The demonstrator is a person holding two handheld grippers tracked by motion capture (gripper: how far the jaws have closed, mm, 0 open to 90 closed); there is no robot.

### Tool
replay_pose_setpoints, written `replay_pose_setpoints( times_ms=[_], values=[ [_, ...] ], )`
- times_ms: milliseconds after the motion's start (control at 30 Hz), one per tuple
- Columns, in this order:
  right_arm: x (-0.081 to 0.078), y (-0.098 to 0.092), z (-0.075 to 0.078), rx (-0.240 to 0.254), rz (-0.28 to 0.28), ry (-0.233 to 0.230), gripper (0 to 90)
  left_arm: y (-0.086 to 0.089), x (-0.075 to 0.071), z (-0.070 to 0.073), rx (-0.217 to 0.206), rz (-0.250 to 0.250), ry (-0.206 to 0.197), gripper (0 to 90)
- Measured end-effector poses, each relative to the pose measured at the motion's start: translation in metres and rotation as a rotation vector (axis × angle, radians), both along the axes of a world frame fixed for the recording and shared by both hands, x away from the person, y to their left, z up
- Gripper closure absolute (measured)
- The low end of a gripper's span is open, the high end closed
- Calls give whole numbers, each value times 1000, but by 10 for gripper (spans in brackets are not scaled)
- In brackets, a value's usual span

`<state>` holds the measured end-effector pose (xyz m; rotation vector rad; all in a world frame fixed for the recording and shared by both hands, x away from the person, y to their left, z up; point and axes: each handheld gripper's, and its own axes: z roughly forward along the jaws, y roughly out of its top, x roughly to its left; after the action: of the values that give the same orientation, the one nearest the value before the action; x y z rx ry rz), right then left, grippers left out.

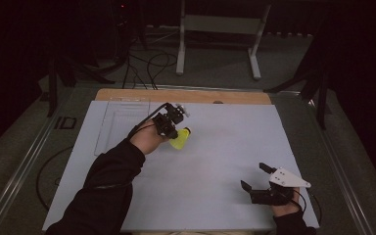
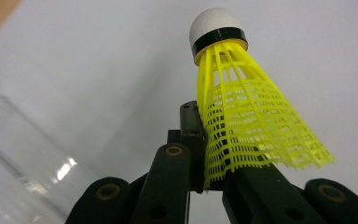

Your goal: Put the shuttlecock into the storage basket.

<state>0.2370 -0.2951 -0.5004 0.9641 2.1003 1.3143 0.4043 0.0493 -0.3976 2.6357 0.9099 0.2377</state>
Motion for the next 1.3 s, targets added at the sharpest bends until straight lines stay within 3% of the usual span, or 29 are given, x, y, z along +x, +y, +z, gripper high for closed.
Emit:
replay_pose_setpoints(
  times_ms=[467,600,1300],
  values=[
    [-1,0,1,-3,1,-8,78,42,7,24,-30,90,-41,900],
    [-1,0,1,-4,-2,-6,78,59,9,28,-71,134,-50,900],
    [0,1,1,-7,-6,-5,78,111,11,39,-67,266,-96,900]
  ],
)
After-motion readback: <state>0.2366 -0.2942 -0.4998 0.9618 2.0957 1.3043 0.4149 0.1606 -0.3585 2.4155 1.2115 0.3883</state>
